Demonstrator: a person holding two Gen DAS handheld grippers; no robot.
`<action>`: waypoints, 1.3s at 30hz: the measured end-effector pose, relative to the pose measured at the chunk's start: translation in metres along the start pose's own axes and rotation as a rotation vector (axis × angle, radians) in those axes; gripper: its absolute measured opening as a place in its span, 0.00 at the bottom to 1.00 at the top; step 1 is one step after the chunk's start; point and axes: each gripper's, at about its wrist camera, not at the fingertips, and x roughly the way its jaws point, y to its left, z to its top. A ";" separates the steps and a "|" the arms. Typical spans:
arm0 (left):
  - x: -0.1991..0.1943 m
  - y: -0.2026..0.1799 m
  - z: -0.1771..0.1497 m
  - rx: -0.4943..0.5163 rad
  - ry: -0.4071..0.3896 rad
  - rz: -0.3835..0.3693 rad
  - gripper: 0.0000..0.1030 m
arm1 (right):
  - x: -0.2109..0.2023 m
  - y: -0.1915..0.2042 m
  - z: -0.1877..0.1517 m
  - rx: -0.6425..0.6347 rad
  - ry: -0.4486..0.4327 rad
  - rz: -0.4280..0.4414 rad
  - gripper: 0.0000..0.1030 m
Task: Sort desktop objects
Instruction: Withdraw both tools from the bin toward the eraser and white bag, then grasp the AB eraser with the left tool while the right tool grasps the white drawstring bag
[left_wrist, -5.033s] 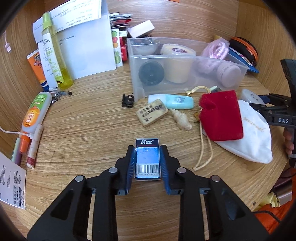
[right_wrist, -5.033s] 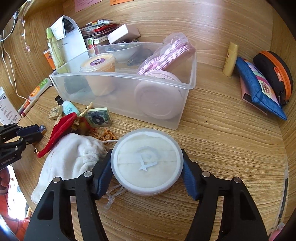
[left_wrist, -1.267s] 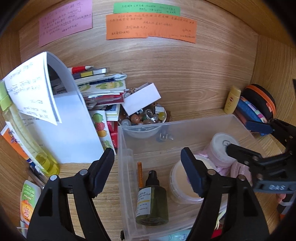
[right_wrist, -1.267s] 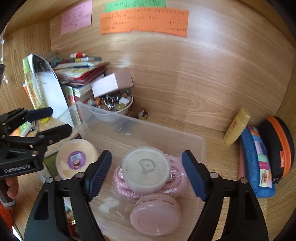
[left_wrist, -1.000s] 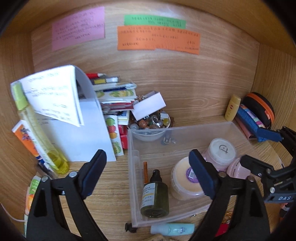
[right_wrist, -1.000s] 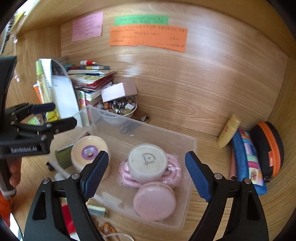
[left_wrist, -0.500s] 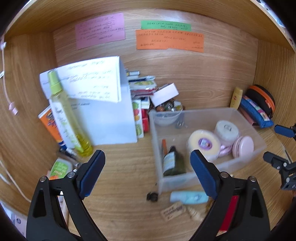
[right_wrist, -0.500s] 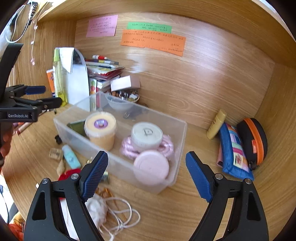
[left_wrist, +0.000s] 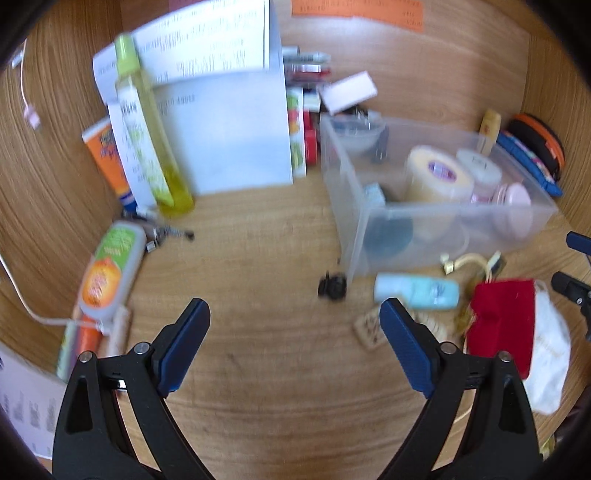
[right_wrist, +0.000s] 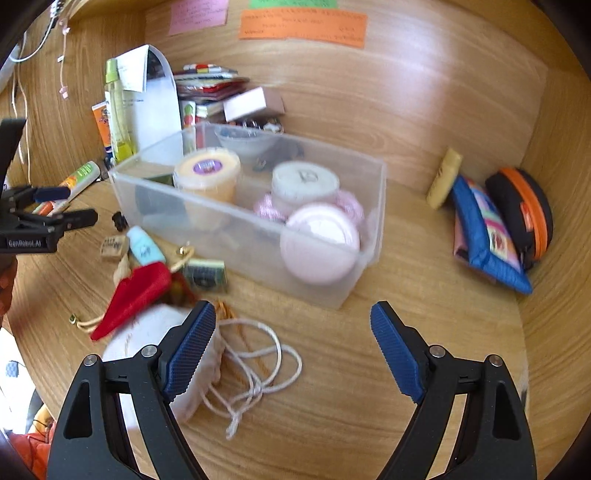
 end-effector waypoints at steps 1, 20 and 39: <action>0.002 0.000 -0.004 0.000 0.014 -0.002 0.91 | -0.001 -0.001 -0.004 0.016 0.010 0.012 0.82; 0.005 -0.004 -0.022 -0.008 0.067 -0.056 0.91 | 0.015 0.067 -0.025 -0.075 0.099 0.223 0.82; 0.023 -0.031 -0.005 0.057 0.067 -0.090 0.86 | 0.010 0.063 -0.036 -0.064 0.076 0.357 0.42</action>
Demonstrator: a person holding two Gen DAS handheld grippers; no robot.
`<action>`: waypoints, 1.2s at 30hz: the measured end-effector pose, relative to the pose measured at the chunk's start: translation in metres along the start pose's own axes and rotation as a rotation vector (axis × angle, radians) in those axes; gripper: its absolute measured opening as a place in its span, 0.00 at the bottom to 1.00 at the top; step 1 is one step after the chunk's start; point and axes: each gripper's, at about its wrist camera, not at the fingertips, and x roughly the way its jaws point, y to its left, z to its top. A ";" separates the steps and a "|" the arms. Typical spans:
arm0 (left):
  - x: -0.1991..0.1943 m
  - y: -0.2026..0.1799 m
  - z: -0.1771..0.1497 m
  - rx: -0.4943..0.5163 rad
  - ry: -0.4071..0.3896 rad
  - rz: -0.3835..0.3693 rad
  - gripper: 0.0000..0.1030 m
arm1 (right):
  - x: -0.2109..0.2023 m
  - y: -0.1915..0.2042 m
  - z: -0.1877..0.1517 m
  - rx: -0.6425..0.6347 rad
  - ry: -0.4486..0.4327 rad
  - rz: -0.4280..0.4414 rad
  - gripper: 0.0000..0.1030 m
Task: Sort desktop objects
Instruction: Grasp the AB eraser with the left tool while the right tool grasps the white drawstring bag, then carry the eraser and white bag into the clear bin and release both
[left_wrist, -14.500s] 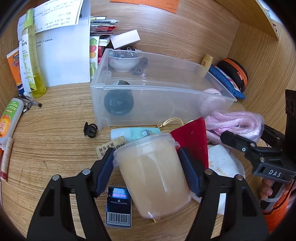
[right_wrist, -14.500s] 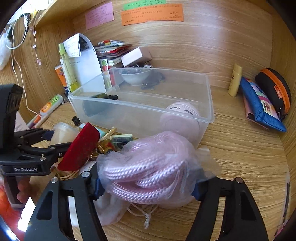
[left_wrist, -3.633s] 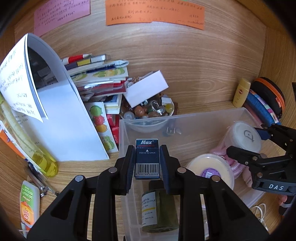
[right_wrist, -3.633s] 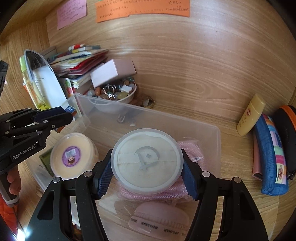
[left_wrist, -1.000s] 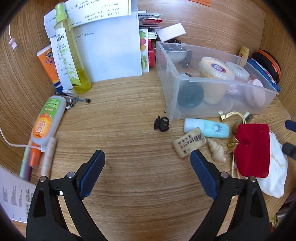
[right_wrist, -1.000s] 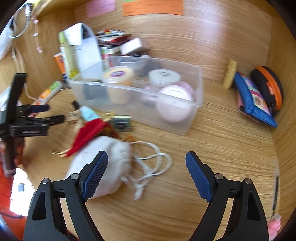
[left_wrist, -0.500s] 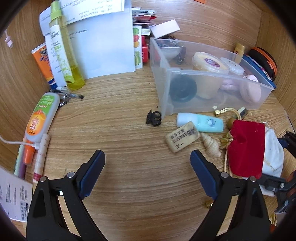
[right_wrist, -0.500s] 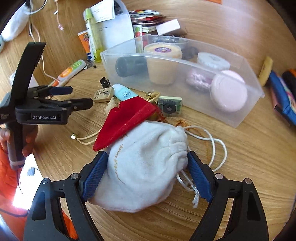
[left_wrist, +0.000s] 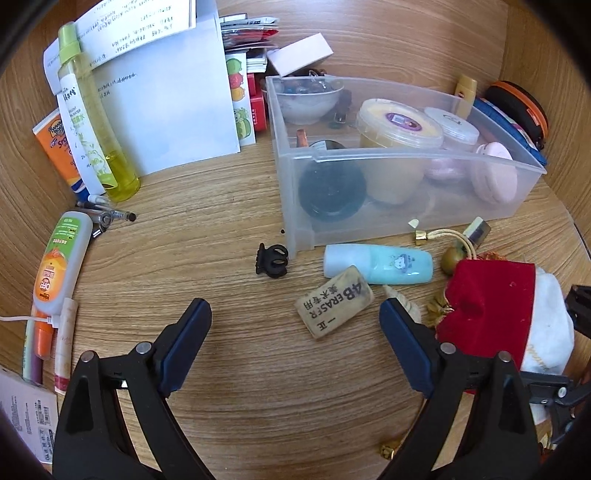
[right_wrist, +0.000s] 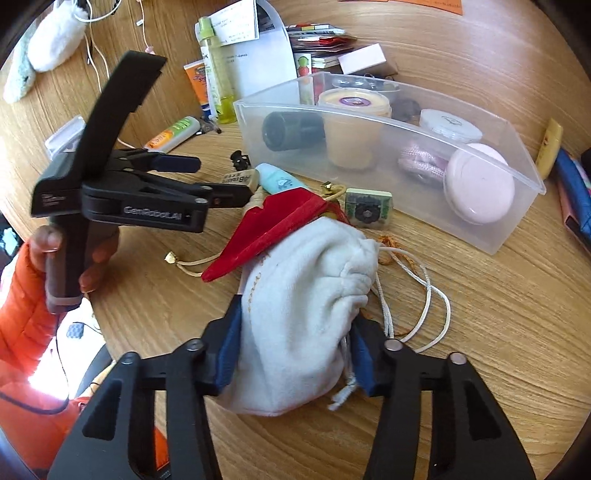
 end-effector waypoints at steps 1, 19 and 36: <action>0.001 0.001 0.000 -0.005 0.001 -0.005 0.83 | -0.001 -0.001 0.000 0.006 -0.001 0.004 0.40; 0.000 -0.012 -0.001 0.044 -0.021 -0.025 0.23 | -0.054 -0.047 0.002 0.143 -0.096 -0.047 0.35; -0.029 -0.006 -0.006 0.013 -0.102 -0.032 0.23 | -0.099 -0.072 0.027 0.191 -0.236 -0.082 0.35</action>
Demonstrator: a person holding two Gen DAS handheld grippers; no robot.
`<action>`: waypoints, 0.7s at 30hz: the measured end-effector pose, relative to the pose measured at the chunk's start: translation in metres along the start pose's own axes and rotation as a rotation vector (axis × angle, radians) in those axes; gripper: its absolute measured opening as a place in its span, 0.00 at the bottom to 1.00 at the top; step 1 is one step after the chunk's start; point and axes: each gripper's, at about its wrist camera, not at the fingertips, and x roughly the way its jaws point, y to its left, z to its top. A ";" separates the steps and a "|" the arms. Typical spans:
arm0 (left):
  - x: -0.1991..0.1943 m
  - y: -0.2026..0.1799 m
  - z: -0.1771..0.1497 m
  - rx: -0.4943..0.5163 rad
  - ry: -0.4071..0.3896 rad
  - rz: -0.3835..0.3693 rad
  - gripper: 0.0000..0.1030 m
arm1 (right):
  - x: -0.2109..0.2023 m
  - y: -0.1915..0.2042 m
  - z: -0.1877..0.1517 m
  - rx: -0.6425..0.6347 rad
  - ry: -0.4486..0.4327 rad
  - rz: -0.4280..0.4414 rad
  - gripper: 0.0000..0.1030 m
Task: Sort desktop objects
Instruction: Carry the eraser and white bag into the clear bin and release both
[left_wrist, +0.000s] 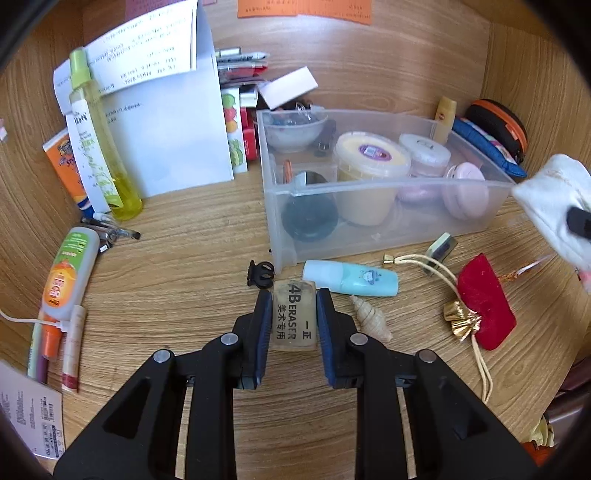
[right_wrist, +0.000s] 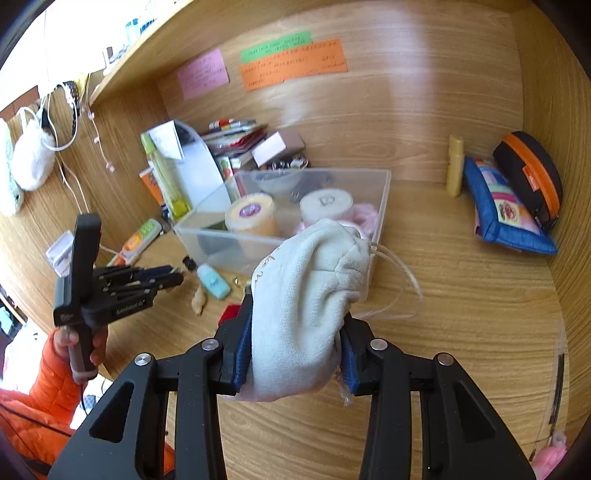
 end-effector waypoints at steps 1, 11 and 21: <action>-0.003 0.000 0.000 0.000 -0.008 0.001 0.23 | 0.000 -0.001 0.003 0.002 -0.006 0.001 0.35; -0.025 0.000 0.012 -0.001 -0.086 -0.003 0.23 | 0.010 -0.003 0.022 0.006 -0.033 0.010 0.35; -0.034 0.006 0.030 -0.028 -0.140 -0.008 0.23 | 0.023 0.000 0.053 0.000 -0.079 0.030 0.35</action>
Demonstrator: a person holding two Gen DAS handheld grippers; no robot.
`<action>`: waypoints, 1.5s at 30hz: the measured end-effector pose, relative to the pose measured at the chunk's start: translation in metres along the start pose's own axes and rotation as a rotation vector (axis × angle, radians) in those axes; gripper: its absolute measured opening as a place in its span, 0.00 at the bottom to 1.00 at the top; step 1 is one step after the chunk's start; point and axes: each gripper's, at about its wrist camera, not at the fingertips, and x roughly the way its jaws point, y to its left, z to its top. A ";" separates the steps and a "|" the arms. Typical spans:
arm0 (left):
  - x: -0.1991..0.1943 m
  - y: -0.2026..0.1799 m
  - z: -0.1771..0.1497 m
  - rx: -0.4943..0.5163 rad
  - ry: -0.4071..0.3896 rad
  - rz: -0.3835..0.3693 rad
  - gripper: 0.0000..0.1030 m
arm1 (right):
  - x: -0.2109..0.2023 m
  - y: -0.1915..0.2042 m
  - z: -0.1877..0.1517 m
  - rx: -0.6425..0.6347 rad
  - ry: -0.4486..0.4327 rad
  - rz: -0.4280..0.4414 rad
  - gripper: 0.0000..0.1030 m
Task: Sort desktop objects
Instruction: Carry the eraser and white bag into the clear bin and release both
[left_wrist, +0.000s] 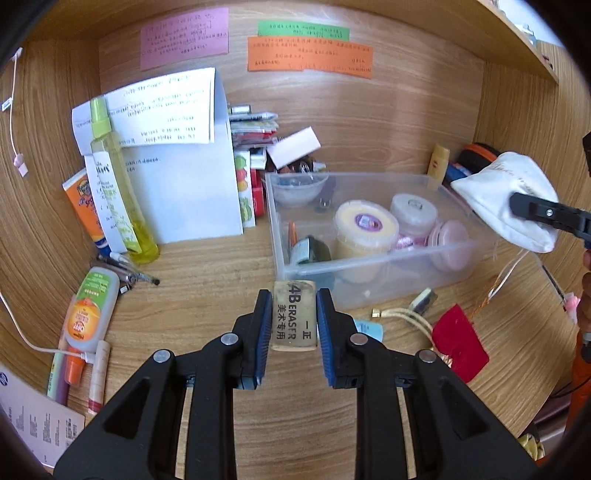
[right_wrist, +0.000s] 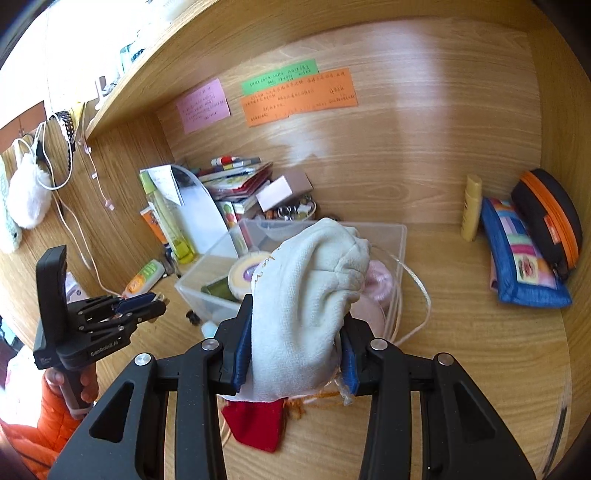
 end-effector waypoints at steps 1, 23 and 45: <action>0.000 0.000 0.002 -0.003 -0.006 -0.003 0.23 | 0.002 0.000 0.003 0.002 0.000 0.001 0.35; 0.052 0.007 0.064 -0.052 -0.027 -0.045 0.23 | 0.074 -0.010 0.036 0.018 0.058 -0.040 0.35; 0.120 -0.008 0.081 -0.073 0.072 -0.015 0.23 | 0.121 0.002 0.019 -0.072 0.127 -0.136 0.38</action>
